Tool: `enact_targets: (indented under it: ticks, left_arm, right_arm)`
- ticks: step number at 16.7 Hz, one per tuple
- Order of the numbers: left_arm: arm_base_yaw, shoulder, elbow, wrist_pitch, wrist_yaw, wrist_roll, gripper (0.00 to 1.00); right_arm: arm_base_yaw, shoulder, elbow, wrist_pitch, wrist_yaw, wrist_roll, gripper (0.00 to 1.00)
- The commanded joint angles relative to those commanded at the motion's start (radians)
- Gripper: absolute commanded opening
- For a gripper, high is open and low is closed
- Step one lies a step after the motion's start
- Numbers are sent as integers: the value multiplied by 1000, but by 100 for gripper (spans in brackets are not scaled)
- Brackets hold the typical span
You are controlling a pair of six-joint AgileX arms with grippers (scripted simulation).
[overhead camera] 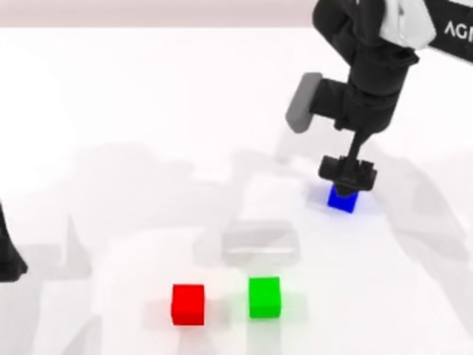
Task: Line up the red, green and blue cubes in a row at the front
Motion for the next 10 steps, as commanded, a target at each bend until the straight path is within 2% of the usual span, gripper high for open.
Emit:
enact_targets:
  ticks: [7, 10]
  left_arm:
    - [0, 0, 0, 0, 0, 0, 100]
    - [0, 0, 0, 0, 0, 0, 100]
  right_arm:
    - [5, 66, -154, 227, 1, 2, 100]
    - [6, 83, -185, 267, 1, 2, 100]
